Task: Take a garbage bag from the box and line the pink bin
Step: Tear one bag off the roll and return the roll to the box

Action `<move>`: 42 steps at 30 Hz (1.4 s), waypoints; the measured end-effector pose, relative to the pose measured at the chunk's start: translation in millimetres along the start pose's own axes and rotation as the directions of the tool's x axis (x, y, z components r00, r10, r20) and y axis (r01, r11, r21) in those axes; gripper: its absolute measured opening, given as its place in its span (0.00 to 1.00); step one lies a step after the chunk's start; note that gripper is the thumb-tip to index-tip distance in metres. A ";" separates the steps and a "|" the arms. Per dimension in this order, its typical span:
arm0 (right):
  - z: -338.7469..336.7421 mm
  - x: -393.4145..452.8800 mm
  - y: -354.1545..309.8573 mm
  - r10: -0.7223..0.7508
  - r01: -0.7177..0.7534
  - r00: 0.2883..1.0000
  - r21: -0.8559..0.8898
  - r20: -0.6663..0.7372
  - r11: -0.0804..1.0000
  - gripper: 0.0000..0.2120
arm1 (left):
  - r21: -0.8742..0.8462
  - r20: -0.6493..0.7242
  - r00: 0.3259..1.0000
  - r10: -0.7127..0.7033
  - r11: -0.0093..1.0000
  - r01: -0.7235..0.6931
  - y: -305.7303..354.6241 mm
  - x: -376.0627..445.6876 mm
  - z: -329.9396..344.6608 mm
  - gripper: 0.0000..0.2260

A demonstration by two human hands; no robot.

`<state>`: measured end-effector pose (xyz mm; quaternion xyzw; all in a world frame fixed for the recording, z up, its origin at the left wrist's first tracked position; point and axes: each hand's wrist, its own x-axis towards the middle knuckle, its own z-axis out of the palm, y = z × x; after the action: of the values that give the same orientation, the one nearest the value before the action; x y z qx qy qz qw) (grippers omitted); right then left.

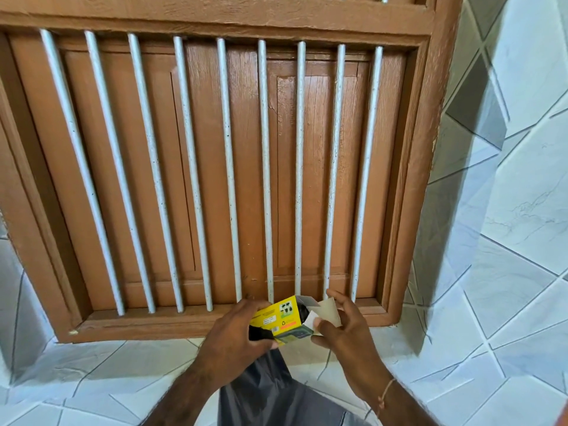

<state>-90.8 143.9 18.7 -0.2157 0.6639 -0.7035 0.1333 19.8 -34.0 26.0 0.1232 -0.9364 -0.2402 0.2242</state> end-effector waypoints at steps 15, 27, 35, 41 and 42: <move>21.6 1.3 6.6 -0.264 0.219 0.958 -0.311 -0.112 0.925 0.11 | 0.031 -0.022 0.998 0.053 0.998 -0.052 5.2 4.4 4.3 0.29; 32.1 -9.0 2.7 -0.248 0.193 0.945 -0.248 -0.213 0.949 0.14 | 0.083 -0.022 0.999 0.037 0.996 -0.035 11.3 6.9 3.2 0.30; 38.7 -2.9 9.1 -0.153 0.111 0.951 -0.163 -0.268 0.980 0.05 | 0.146 -0.029 0.999 0.041 0.989 -0.036 17.7 6.8 5.6 0.30; 45.9 -4.6 11.0 -0.178 0.144 0.930 -0.125 -0.321 0.982 0.05 | 0.140 -0.042 0.999 0.035 0.990 -0.029 23.7 8.0 8.2 0.30; 46.6 -4.9 10.7 -0.162 0.135 0.928 -0.101 -0.335 0.986 0.05 | 0.147 -0.038 0.999 0.034 0.989 -0.028 24.7 8.1 8.6 0.31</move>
<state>-65.2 104.5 8.7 -0.1450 0.6849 -0.7126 -0.0458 5.7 -12.2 34.7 0.1297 -0.9485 -0.1647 0.2373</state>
